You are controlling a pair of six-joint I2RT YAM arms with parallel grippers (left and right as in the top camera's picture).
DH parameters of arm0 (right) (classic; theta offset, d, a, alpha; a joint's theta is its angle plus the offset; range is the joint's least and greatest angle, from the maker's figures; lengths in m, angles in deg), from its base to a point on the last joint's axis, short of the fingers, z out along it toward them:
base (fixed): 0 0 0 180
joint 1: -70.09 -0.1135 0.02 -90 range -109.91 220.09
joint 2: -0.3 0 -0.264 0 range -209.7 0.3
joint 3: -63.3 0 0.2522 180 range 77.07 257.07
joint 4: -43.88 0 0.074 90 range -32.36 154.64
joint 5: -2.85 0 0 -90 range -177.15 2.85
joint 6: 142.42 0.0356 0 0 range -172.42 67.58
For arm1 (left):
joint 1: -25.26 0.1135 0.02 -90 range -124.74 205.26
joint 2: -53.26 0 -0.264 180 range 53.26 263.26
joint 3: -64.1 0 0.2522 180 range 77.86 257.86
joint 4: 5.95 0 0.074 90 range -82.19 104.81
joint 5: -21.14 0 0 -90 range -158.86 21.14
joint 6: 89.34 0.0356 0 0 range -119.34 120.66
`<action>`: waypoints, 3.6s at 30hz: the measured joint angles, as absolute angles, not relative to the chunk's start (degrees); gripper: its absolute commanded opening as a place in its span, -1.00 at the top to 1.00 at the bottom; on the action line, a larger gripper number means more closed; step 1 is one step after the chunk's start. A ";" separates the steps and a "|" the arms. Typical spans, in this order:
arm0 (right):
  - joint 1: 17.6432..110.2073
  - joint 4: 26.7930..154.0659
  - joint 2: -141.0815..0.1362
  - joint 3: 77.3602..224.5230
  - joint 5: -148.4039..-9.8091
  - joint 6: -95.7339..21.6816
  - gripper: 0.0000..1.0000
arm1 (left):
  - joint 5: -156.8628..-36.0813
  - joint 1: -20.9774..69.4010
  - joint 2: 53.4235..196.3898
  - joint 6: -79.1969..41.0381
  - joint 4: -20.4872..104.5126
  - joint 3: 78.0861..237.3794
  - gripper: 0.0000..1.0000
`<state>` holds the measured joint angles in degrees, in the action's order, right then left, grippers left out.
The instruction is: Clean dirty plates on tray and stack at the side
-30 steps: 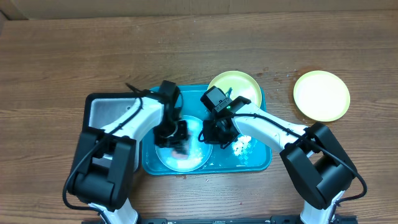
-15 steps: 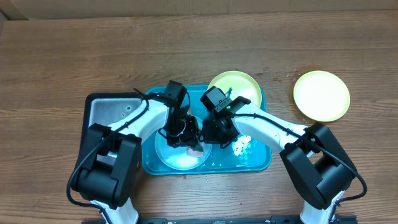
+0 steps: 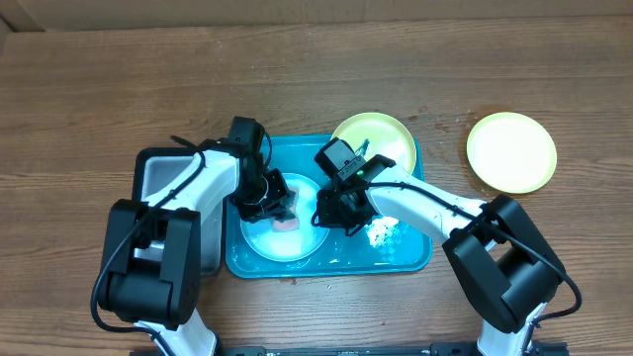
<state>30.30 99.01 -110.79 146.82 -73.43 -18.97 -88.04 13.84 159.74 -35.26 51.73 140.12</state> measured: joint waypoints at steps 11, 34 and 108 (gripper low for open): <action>30.23 99.29 -110.79 146.93 -72.74 -18.97 0.92 | -73.28 14.19 159.01 -37.19 60.38 142.04 0.91; 30.04 101.39 -110.77 146.93 -72.54 -20.09 0.92 | -105.63 11.83 162.05 -15.70 56.67 138.56 0.92; 29.84 112.63 -90.64 160.09 -110.44 -35.67 0.92 | -43.27 16.16 141.88 -44.27 99.92 155.79 0.92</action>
<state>29.84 112.63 -90.64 160.09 -110.44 -35.67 -43.27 16.16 141.88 -44.27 99.92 155.79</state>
